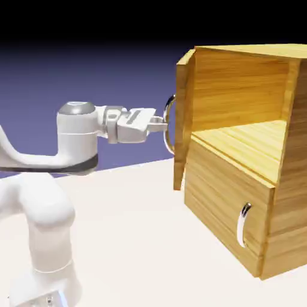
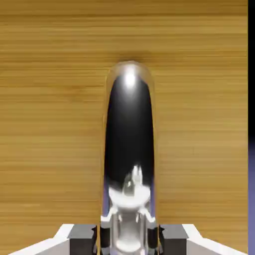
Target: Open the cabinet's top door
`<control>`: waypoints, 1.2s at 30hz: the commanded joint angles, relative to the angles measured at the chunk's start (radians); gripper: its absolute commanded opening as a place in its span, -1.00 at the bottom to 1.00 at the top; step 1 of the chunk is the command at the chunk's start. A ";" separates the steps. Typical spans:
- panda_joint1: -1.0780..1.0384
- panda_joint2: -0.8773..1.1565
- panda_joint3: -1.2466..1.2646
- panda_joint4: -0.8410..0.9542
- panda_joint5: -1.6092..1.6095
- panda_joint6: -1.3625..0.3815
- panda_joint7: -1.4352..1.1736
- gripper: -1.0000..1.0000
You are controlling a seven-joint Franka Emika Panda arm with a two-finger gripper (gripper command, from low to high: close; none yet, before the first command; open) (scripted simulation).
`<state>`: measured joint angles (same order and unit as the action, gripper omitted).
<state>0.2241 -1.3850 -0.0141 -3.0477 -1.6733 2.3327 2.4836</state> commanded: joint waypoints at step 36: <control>-0.351 0.315 1.220 0.720 1.104 -1.078 -0.019 -1.00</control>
<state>-0.1268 -1.0697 1.2062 -2.3280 -0.5692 1.2561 2.4645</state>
